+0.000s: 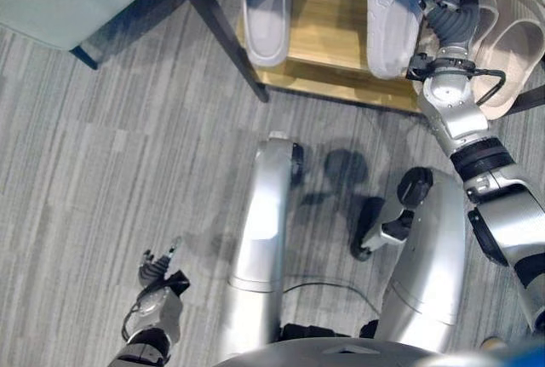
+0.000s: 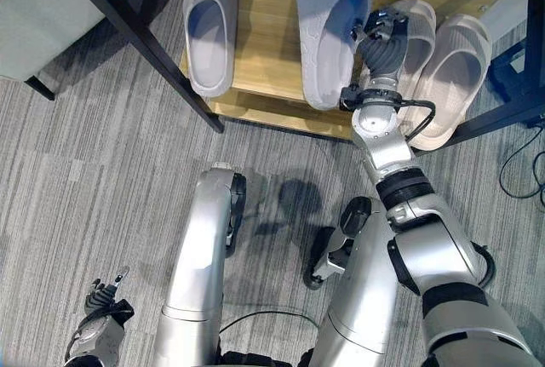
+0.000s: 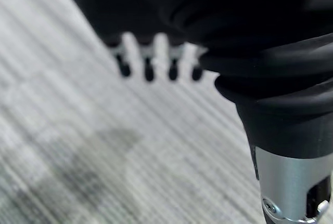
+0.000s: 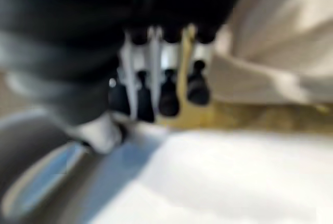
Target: Arrange the slippers neatly on the shoe rack.
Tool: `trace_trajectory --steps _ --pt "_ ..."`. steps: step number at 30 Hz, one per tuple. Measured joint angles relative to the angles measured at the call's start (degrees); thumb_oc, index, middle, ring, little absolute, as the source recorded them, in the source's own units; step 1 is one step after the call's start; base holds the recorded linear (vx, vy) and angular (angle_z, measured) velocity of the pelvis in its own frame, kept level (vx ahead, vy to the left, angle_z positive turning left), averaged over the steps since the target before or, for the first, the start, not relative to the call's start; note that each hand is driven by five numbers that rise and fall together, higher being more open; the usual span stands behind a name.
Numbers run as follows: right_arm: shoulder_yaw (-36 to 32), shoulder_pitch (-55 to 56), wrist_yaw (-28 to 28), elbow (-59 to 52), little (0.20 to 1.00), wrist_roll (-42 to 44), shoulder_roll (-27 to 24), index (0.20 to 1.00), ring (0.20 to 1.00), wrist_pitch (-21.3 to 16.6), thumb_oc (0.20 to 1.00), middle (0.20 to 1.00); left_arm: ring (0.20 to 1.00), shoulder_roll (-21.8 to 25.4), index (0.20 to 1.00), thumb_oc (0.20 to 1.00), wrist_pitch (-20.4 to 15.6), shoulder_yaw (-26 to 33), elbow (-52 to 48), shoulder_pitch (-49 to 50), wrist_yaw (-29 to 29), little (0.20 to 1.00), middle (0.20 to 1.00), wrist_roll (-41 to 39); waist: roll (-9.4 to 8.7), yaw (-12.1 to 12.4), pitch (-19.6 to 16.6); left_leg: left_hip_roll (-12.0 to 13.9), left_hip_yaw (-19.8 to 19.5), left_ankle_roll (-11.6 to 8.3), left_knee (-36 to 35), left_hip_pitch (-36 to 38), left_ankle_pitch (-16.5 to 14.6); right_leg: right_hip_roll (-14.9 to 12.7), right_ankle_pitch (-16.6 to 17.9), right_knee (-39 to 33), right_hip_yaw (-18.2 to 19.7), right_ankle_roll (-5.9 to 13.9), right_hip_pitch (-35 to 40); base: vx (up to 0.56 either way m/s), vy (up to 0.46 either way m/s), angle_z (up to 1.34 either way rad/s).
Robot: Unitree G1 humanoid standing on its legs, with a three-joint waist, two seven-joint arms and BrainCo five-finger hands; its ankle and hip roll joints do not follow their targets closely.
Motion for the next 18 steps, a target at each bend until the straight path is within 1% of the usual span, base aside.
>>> trace_trajectory --steps 3,4,5,6,10,12,18 --pt "3.29 -4.92 1.3 6.97 0.2 3.5 0.43 0.2 0.2 0.82 0.2 0.2 1.0 0.38 1.0 1.0 0.0 -0.91 -0.77 0.19 -0.3 1.0 1.0 -0.52 0.11 0.27 0.01 0.0 0.23 0.31 0.14 0.32 -0.27 0.04 -0.09 0.0 0.3 0.19 0.11 -0.01 0.051 -0.03" --pt "3.56 -5.38 1.32 7.54 0.2 3.61 0.56 0.2 0.2 0.84 0.2 0.2 1.0 0.4 1.0 1.0 0.0 -1.0 -0.73 0.2 -0.32 1.0 1.0 -0.54 0.11 0.27 0.01 0.02 0.25 0.34 0.17 0.37 -0.31 0.02 -0.09 0.0 0.3 0.19 0.13 0.0 0.03 -0.06" --pt "4.55 -8.52 2.05 10.51 0.2 5.91 2.05 0.2 0.2 1.67 0.2 0.2 1.0 0.48 1.0 1.0 0.03 -1.15 -0.63 0.19 -0.51 1.0 1.0 -0.57 0.13 0.17 0.0 0.19 0.32 0.58 0.21 0.63 -0.62 0.17 -0.14 0.0 0.36 0.23 0.25 0.0 0.026 -0.05" --pt "4.92 -9.95 2.84 10.81 0.2 7.41 2.82 0.2 0.2 1.72 0.2 0.2 1.0 0.52 1.0 1.0 0.05 -1.14 -0.49 0.17 -1.32 1.0 1.0 -0.57 0.14 0.4 0.0 0.26 0.32 0.5 0.21 0.69 -0.76 0.19 -0.18 0.0 0.36 0.2 0.27 0.01 0.024 -0.05" --pt "5.91 -13.91 3.27 14.96 0.2 10.22 6.35 0.2 0.2 1.88 0.2 0.2 1.0 0.53 1.0 1.0 0.25 -2.32 1.59 -0.25 -1.54 1.0 1.0 -0.59 0.13 0.41 0.0 0.8 0.44 0.52 0.19 0.91 -0.86 0.23 -0.21 -0.01 0.46 0.18 0.34 0.0 0.008 0.0" --pt "6.14 -14.29 3.32 14.96 0.2 10.67 6.99 0.2 0.2 2.16 0.2 0.2 1.0 0.46 1.0 1.0 0.48 -2.46 1.54 -0.4 -1.56 1.0 1.0 -0.59 0.12 0.68 0.0 0.81 0.5 0.51 0.02 0.95 -0.87 0.19 -0.26 -0.19 0.5 0.16 0.41 0.0 0.016 0.0" --pt "7.07 -14.3 2.96 14.99 0.2 10.74 9.67 0.2 0.2 3.69 0.2 0.2 1.0 0.45 1.0 1.0 0.51 -2.77 1.68 -1.22 -1.46 1.0 1.0 -0.61 0.05 0.48 -0.03 0.91 0.57 0.44 -0.15 1.42 -1.51 0.3 -0.64 -0.58 0.52 0.33 0.76 0.0 0.004 -0.01"
